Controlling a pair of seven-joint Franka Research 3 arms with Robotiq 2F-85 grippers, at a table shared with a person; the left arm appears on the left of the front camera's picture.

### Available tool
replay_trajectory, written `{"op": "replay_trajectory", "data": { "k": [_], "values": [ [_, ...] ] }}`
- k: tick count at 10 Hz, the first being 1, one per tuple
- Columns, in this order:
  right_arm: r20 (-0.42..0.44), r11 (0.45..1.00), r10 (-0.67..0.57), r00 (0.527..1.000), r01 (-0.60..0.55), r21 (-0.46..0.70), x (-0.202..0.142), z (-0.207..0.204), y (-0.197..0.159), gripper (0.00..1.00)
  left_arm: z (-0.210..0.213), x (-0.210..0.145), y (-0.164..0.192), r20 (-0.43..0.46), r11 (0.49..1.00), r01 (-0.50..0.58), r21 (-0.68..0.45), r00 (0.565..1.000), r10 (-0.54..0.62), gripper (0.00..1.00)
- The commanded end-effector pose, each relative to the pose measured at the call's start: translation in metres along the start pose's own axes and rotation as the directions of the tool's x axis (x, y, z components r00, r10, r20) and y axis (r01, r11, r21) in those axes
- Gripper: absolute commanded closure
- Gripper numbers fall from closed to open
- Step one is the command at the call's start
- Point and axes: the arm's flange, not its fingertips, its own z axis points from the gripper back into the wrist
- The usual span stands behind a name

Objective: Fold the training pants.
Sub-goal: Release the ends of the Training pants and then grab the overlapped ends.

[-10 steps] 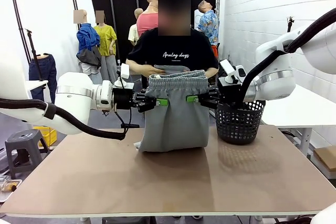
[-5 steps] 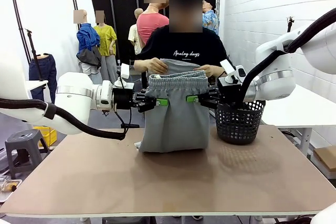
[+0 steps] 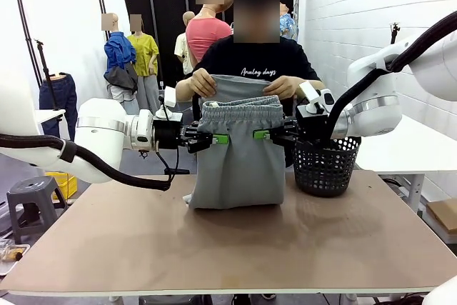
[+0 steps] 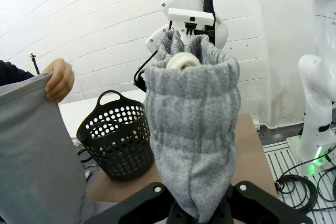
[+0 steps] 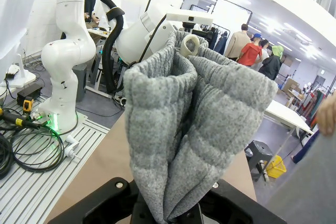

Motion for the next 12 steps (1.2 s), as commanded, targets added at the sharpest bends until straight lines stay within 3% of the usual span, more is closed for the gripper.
{"op": "replay_trajectory", "data": {
  "k": [1,12],
  "values": [
    [0.013,1.0,0.009,1.0,-0.009,0.007,-0.0005,0.0002,0.0028,1.0,-0.0011,0.0034,-0.001,0.004,1.0,0.009,0.005,1.0,-0.009,1.0],
    [0.013,1.0,0.009,1.0,-0.009,0.007,-0.0005,0.0002,0.0028,1.0,-0.0011,0.0034,-0.001,0.004,1.0,0.009,0.005,1.0,-0.009,1.0]
  ]
}}
